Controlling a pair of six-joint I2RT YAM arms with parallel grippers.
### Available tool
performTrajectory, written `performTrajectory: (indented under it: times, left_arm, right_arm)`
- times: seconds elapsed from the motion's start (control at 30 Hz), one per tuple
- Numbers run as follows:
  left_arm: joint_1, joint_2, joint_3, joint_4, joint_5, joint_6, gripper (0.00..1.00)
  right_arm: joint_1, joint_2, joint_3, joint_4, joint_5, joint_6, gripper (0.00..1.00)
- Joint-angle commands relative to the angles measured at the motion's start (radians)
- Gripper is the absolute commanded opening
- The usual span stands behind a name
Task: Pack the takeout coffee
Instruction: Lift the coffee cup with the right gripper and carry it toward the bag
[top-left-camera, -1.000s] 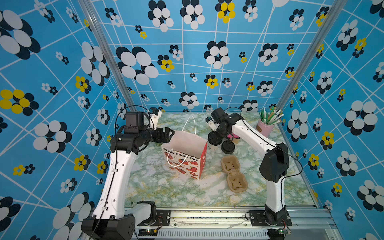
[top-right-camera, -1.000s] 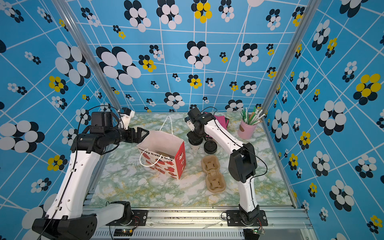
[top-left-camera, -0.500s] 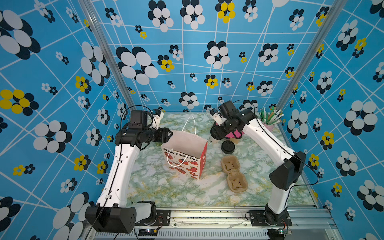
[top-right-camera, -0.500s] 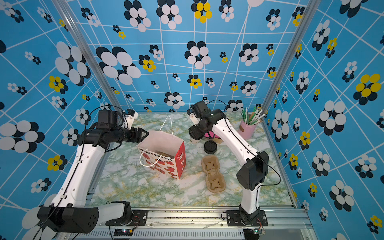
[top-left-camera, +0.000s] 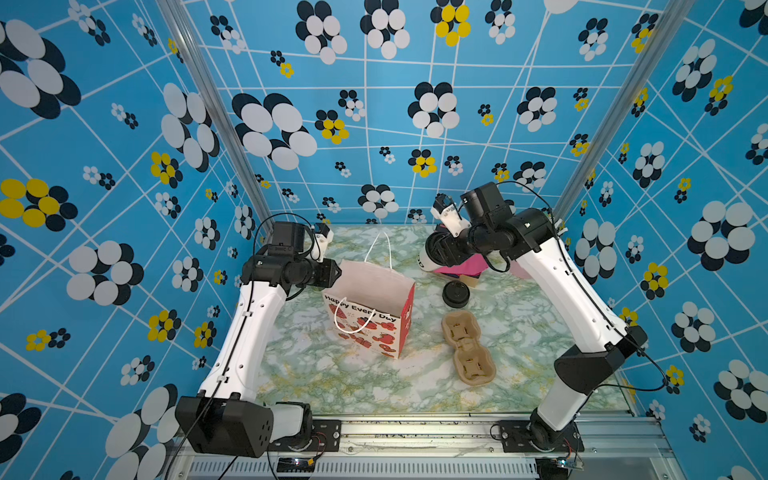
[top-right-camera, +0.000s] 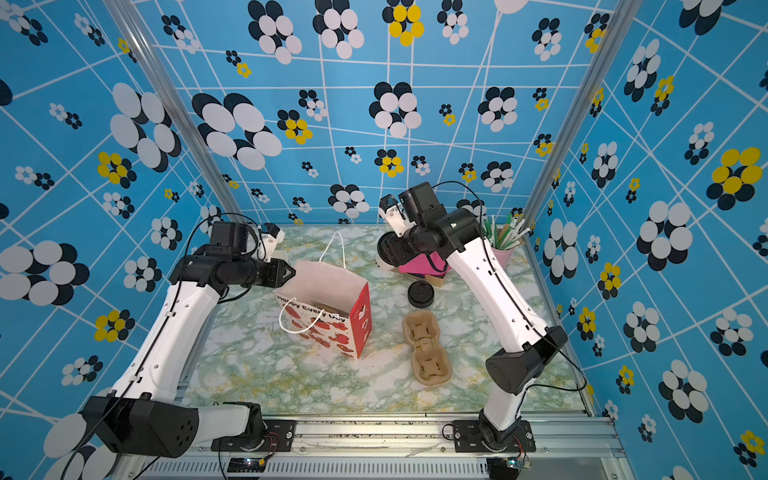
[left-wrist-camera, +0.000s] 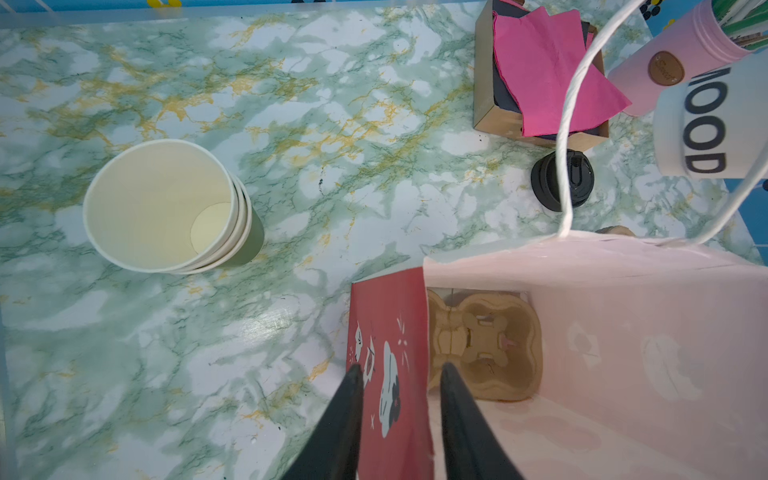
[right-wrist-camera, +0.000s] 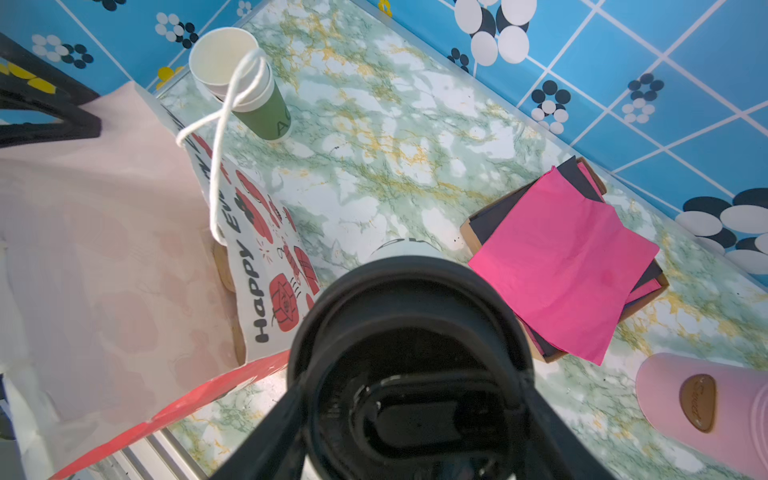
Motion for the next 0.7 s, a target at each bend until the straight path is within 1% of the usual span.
performTrajectory:
  times: [0.0, 0.07, 0.4, 0.53, 0.67]
  left_arm:
    - [-0.008, 0.010, -0.018, -0.004, -0.007, 0.004, 0.25]
    - [-0.008, 0.010, -0.022, -0.002, -0.008, 0.003, 0.21]
    - [-0.012, 0.017, -0.028, 0.006, -0.006, 0.003, 0.04]
    - [-0.013, 0.016, -0.033, 0.009, -0.003, 0.001, 0.00]
    - [-0.012, 0.014, -0.034, 0.015, 0.002, -0.002, 0.00]
  right_arm:
    - [0.024, -0.024, 0.059, -0.065, -0.036, 0.005, 0.65]
    - [0.040, -0.021, 0.097, -0.088, -0.034, 0.002, 0.65]
    - [0.105, 0.014, 0.269, -0.170, -0.042, -0.003, 0.66]
    - [0.124, 0.026, 0.312, -0.180, -0.073, 0.003, 0.66]
    - [0.147, 0.044, 0.338, -0.181, -0.106, 0.013, 0.66]
